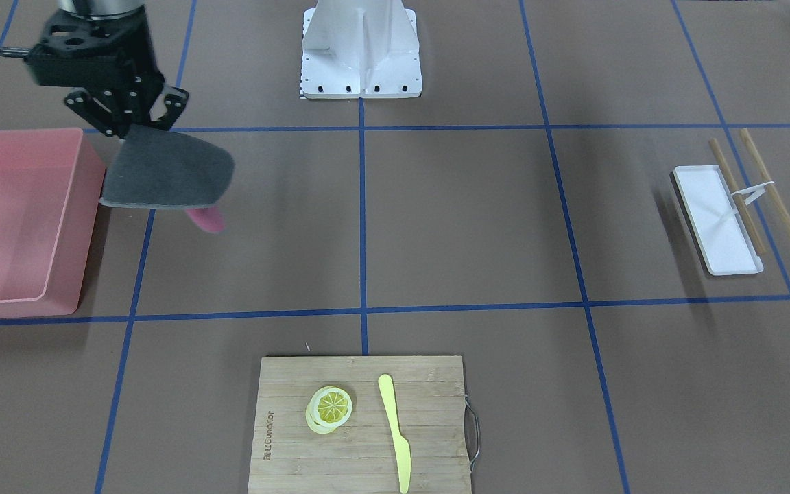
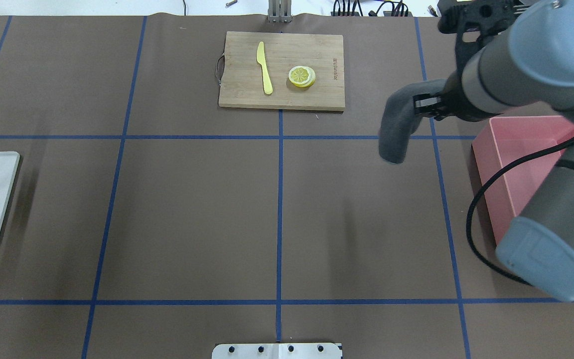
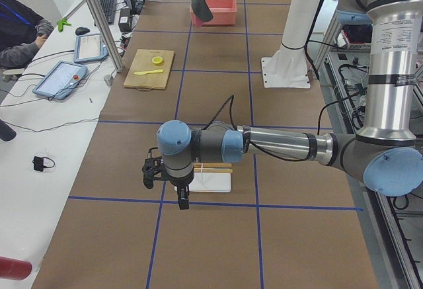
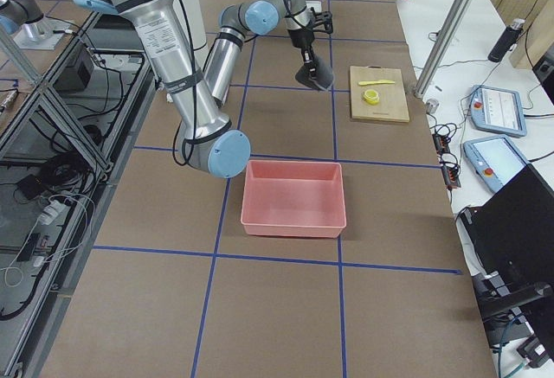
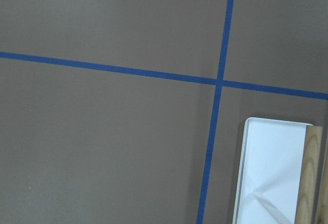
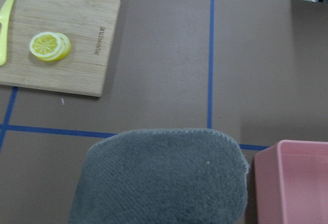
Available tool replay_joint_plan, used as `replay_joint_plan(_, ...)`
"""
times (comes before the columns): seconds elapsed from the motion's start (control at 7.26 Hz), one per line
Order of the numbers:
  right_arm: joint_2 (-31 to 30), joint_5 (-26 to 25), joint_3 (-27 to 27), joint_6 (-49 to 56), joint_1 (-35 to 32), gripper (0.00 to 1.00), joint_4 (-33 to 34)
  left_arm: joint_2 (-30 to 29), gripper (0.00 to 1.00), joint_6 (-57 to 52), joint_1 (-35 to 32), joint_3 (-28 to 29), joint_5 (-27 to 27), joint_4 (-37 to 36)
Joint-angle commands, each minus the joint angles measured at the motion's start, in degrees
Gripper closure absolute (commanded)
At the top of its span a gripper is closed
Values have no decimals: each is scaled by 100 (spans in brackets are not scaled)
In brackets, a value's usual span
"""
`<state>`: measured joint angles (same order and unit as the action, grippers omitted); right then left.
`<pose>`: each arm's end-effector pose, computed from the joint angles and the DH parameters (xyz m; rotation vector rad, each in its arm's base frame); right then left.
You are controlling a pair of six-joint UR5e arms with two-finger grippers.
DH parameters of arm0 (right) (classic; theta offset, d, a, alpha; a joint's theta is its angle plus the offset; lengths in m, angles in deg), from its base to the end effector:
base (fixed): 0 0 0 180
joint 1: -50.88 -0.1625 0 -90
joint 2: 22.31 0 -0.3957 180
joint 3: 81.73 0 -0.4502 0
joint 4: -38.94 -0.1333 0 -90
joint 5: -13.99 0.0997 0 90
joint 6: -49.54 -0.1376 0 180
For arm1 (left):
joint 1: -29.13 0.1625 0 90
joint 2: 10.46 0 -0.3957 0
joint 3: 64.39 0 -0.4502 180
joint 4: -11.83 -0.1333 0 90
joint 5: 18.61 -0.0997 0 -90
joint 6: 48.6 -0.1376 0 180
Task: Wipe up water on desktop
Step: 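Carry the towel into the pink bin and open the right gripper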
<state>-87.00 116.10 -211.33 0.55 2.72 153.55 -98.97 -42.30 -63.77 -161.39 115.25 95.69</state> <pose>-0.2711 -0.4594 0.1506 0.3476 -0.6411 0.0449 -0.0650 -0.5338 0.6151 -0.0332 0.7657 -0.1569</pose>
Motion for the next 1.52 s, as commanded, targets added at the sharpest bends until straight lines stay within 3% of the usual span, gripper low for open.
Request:
replay_joint_plan(0.0, -1138, 1034, -294, 1981, -1391, 100, -35, 17, 1, 21, 0, -3, 44, 8)
replay_joint_plan(0.28, -2244, 1486, -243, 3625, -2273, 100, -305, 26, 1, 12, 0, -56, 44, 8)
replay_joint_plan(0.55, -3370, 1838, 299, 3906, -2496, 100, -1897, 17, 1, 12, 0, -56, 44, 8)
replay_joint_plan(0.69, -3514, 2056, 921, 3932, -2497, 18, -2699, 17, 1, 12, 0, -56, 44, 8)
replay_joint_plan(0.83, -3516, 2137, 1492, 3906, -2497, 0, -3342, 17, 1, 12, 0, -47, 44, 8)
replay_joint_plan(1.1, -3577, 2076, 2077, 3941, -2497, 0, -3787, 17, 1, 12, 0, -56, 44, 8)
replay_joint_plan(1.38, -3586, 2381, 1956, 3914, -2775, 0, -3709, 17, 1, 12, 0, -47, 44, 8)
